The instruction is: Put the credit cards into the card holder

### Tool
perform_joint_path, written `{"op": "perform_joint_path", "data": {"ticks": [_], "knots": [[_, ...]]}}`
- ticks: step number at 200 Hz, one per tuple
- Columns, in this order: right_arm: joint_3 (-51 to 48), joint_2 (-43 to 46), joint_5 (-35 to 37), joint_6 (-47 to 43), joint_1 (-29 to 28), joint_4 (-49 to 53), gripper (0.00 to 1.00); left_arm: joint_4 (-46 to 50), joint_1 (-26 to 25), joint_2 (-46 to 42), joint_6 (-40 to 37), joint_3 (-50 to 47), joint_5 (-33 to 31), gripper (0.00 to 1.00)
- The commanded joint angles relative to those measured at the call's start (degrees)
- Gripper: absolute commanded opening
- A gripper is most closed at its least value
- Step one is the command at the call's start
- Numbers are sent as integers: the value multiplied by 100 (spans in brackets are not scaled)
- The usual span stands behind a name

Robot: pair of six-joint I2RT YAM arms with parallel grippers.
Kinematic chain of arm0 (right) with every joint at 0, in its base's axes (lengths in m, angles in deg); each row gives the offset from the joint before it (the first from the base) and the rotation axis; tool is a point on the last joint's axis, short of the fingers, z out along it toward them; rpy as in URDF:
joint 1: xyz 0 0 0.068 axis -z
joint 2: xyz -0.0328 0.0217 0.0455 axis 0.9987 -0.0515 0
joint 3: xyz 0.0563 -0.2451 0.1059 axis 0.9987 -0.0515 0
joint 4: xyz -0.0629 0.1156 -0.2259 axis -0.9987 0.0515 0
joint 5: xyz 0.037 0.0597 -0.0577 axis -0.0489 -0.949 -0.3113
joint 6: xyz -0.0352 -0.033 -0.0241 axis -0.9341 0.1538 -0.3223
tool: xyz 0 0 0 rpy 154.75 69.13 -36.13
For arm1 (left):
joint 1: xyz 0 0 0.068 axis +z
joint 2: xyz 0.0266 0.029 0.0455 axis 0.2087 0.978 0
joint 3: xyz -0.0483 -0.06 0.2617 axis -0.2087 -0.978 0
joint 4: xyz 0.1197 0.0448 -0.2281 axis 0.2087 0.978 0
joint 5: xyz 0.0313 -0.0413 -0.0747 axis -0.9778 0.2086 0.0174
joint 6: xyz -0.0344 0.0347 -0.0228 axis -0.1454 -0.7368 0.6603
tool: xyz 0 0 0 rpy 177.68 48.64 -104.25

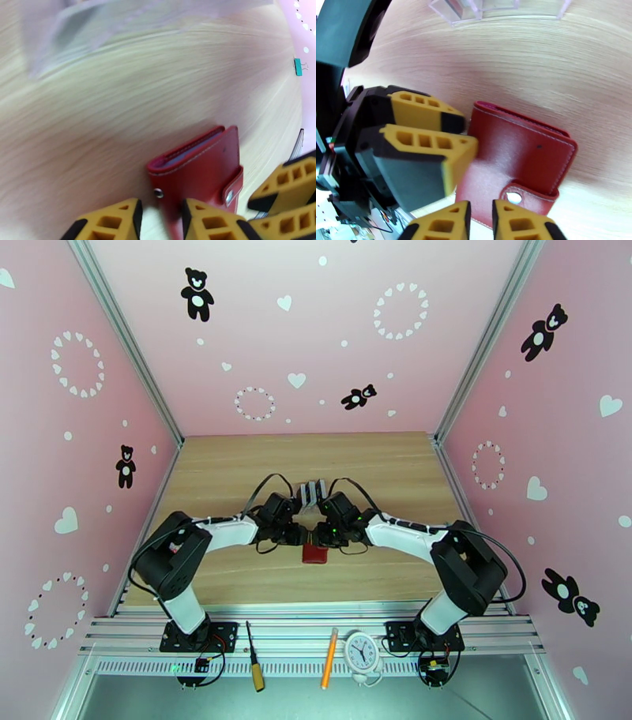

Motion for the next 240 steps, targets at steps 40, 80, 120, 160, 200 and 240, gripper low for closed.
{"op": "perform_joint_path", "data": {"ticks": [40,80,120,160,200,240], "knots": [[-40,375,248,-235,-1,378,36,-375,406,-1404,121,-818,-674,40],[83,959,415,-628,361,1028,66,-259,532,-2060,50,-1069,-1192,53],[245,1673,698,-1123,937,1790,71,-168,734,-2601,24,-1298,-1534,98],[432,2234,1011,-1519,1720,2420,78,-137,1130,-3215,114,-1568,-1646,98],[508,2876,1427,-1770,2574,2794,97,518,1308,-3638,175,-1283,-2219,98],[535,3093,1884,-1833,3016,2902,99,857,1321,-4128,218,-936,-3075,98]]}}
